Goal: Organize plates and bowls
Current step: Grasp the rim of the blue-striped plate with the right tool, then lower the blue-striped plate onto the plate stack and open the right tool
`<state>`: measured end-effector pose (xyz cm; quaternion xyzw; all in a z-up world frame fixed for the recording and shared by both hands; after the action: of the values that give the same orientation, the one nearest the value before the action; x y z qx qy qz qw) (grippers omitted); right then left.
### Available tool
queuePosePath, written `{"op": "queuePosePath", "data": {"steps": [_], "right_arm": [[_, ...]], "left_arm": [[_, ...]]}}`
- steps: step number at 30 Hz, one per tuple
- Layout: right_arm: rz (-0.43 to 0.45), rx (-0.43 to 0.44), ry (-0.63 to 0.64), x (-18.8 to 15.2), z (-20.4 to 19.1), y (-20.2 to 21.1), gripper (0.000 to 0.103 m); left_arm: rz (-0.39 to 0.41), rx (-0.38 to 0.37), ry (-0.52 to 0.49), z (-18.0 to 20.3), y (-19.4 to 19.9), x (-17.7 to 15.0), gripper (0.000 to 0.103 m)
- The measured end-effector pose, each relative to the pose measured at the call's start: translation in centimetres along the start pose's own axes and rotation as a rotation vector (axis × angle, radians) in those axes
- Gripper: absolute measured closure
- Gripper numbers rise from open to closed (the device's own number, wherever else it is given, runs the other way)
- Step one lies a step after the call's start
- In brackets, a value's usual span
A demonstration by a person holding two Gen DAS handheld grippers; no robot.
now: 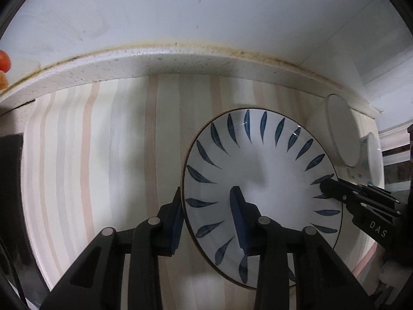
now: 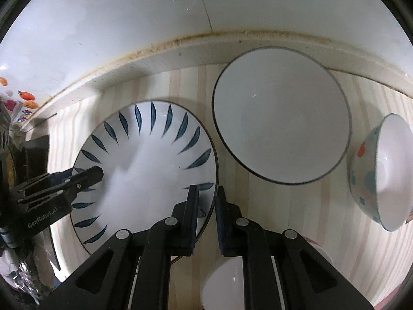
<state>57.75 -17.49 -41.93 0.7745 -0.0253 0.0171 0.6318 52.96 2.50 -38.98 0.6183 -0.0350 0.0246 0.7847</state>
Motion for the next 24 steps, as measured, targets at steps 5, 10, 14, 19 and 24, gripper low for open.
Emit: {"op": "queuePosePath", "data": {"steps": [5,10,14,19,24], "right_arm": [[0.037,0.015,0.019,-1.0,-0.2,2.8,0.089],[0.083,0.045,0.04,-3.1,-0.7,6.2,0.089],[0.121,0.066,0.059,-5.5,-0.7,9.3,0.089],[0.167,0.094,0.086,-9.3,-0.4,13.3,0.089],[0.188,0.111,0.106,-13.5,0.2,16.2,0.089]], "left_arm": [[0.042,-0.007,-0.008,0.5,4.0,-1.1,0.071],[0.087,-0.003,-0.027,2.6,7.0,-2.9,0.071],[0.127,-0.013,-0.036,3.5,9.7,-5.0,0.071],[0.166,-0.022,-0.036,5.5,11.4,-7.4,0.071],[0.18,-0.021,-0.048,6.7,11.9,-10.4,0.071]]}}
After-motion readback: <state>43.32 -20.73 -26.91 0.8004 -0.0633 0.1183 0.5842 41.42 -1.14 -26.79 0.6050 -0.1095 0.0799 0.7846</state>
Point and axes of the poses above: each gripper's, at about its wrist camera, not at the fingertips, and y roughly against the way its jaws point, z to its right, x to its top, the point moved 4 cm from there along -y, roughly the way its jaws point, and after that the axes turned 6 degrees about -z, right-handed, at the moved point
